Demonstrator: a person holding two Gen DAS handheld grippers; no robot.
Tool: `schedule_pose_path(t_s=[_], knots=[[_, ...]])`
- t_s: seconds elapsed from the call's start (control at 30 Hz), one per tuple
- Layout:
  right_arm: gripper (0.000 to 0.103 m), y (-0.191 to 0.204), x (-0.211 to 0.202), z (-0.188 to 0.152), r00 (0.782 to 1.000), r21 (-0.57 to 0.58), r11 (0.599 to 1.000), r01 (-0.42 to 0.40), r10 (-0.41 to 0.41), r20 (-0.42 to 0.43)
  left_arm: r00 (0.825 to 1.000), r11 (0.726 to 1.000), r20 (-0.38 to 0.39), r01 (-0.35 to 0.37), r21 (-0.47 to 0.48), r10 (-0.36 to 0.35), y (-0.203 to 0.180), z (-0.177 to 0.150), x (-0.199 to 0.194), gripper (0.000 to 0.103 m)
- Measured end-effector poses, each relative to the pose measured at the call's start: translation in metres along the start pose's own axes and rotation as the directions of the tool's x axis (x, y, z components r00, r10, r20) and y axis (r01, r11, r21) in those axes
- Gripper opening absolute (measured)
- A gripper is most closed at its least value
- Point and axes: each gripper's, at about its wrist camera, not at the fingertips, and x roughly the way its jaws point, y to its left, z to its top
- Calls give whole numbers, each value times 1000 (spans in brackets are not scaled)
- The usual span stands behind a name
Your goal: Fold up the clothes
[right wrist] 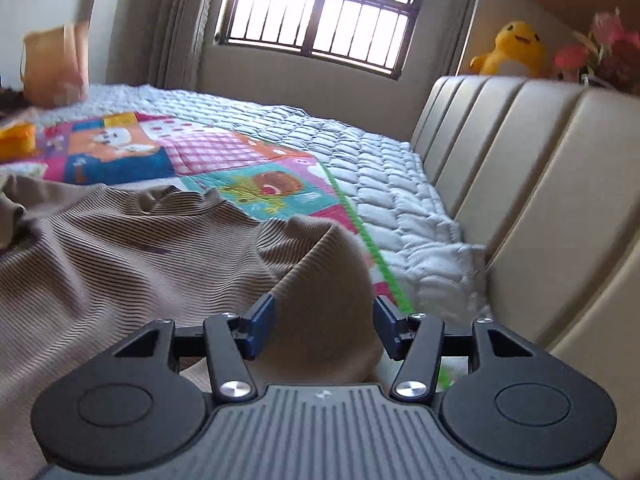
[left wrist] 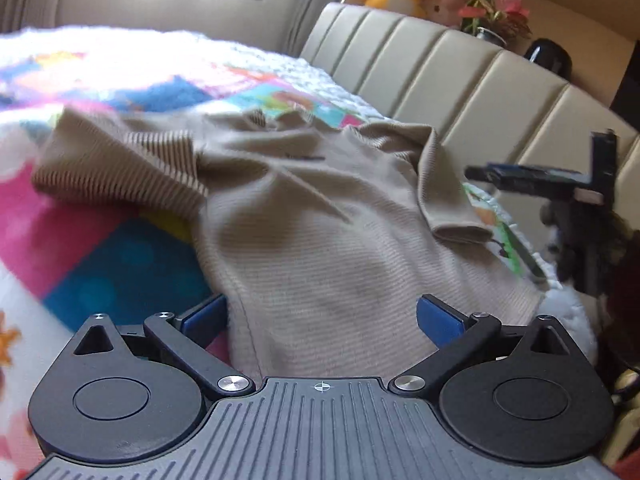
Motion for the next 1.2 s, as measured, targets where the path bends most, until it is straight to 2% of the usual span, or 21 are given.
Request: schedule_pose_path(t_s=[0.07, 0.1, 0.17, 0.27, 0.4, 0.43, 0.47, 0.5, 0.57, 0.63, 0.67, 0.77, 0.8, 0.9, 0.97, 1.1, 1.2], knots=[[55, 6, -12, -15, 999, 14, 999, -41, 40, 12, 996, 995, 43, -83, 59, 81, -7, 9, 0, 103], [57, 8, -18, -22, 998, 21, 998, -61, 60, 19, 988, 984, 69, -143, 103, 137, -12, 12, -2, 103], [63, 16, -26, -35, 995, 9, 995, -97, 97, 24, 976, 965, 95, -210, 157, 197, -19, 16, -6, 103], [64, 31, -26, -46, 993, -65, 991, -120, 120, 2, 989, 984, 73, -140, 107, 132, -21, 23, -2, 103], [64, 51, -4, -50, 1000, -259, 966, -16, 9, -28, 982, 989, 144, -135, 66, 124, -35, 33, 15, 103], [53, 51, 0, -47, 1000, -272, 962, -2, -6, -30, 981, 990, 152, -132, 46, 124, -36, 35, 18, 103], [18, 50, 4, -42, 999, -275, 961, 10, -20, -34, 981, 992, 159, -119, 27, 114, -35, 35, 19, 103], [12, 49, 8, -37, 999, -278, 960, 22, -34, -37, 981, 995, 168, -103, 14, 99, -33, 35, 16, 103], [13, 27, 7, -16, 998, -188, 980, 61, -63, -3, 978, 994, 183, -107, 28, 100, -28, 36, 15, 103], [12, -11, 4, 13, 993, -40, 992, 117, -115, 35, 972, 992, 206, -123, 41, 112, -18, 40, 12, 103], [12, -35, -1, 28, 987, 56, 988, 146, -149, 57, 969, 992, 217, -123, 26, 114, -11, 44, 11, 103], [12, -87, -19, 71, 973, 274, 949, 155, -194, 124, 972, 995, 216, -82, -58, 92, 12, 57, 10, 103], [11, -91, -24, 85, 972, 296, 945, 140, -188, 142, 972, 995, 223, -58, -83, 75, 19, 60, 8, 103], [10, -82, -35, 126, 971, 310, 948, 76, -140, 192, 965, 995, 261, 8, -96, 18, 32, 60, -2, 103], [3, -61, -36, 151, 974, 298, 954, 15, -82, 213, 960, 994, 278, 34, -105, -3, 42, 56, -7, 103], [0, -4, -19, 187, 968, 269, 957, -112, 45, 245, 982, 988, 186, 13, -151, 16, 57, 62, -5, 103], [0, 41, 4, 204, 965, 219, 960, -173, 121, 231, 986, 984, 166, 11, -178, 19, 66, 65, -11, 103]])
